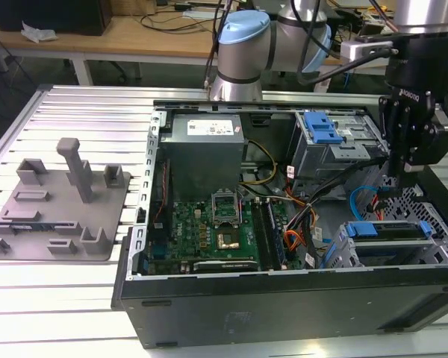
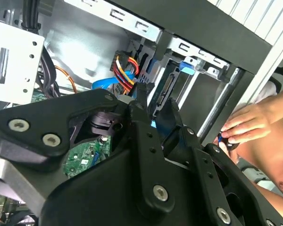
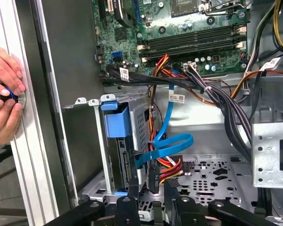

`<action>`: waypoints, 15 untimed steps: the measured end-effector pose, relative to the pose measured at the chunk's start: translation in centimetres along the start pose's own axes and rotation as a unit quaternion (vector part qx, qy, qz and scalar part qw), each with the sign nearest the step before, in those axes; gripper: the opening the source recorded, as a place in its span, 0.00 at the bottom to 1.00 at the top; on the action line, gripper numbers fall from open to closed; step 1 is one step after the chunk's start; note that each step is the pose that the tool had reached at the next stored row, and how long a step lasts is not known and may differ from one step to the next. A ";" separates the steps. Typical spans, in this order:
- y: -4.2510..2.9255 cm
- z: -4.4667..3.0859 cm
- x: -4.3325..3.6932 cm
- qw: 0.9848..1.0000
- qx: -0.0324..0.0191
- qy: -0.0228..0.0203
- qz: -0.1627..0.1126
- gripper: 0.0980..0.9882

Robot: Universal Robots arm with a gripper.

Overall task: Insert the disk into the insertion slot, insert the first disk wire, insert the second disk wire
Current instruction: 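Insert the first disk wire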

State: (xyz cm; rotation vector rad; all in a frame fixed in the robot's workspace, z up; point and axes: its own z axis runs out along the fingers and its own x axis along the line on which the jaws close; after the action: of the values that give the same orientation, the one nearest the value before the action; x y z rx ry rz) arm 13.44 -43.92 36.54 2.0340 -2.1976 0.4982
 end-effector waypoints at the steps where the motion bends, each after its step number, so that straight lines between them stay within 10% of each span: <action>1: 0.04 0.17 -0.06 1.000 -0.002 0.000 -0.001 0.28; 11: 0.20 0.96 -0.96 1.000 -0.009 0.001 -0.003 0.28; 15: 0.20 1.41 -1.24 1.000 -0.008 0.008 -0.004 0.28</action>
State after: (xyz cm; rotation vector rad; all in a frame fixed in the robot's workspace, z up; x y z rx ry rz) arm 13.56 -43.16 34.81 2.0230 -2.1775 0.4921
